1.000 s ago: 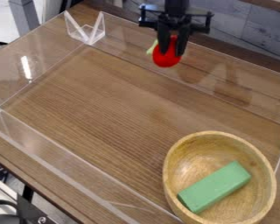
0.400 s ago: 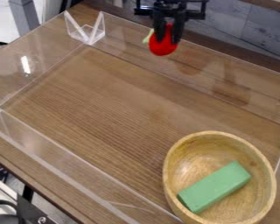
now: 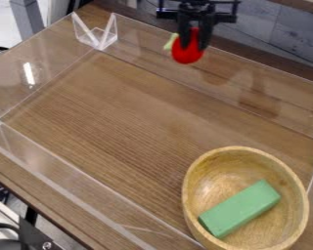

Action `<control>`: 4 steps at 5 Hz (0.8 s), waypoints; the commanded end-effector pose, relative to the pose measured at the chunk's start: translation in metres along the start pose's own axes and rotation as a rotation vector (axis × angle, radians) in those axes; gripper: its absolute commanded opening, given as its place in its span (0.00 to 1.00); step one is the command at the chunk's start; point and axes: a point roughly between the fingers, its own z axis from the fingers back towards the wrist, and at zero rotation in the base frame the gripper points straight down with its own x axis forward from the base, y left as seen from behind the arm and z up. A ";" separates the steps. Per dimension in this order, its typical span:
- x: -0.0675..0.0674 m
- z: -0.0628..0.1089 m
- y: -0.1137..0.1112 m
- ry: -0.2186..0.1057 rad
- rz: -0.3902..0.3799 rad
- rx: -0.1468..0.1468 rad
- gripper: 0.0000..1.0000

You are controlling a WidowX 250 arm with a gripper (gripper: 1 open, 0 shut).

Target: Move the red fruit to the left

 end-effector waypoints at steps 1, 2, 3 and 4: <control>0.001 0.030 0.020 -0.096 0.095 -0.021 0.00; -0.003 0.030 0.042 -0.114 0.213 -0.017 0.00; -0.001 0.023 0.068 -0.128 0.344 -0.008 0.00; 0.009 0.027 0.080 -0.140 0.359 0.013 0.00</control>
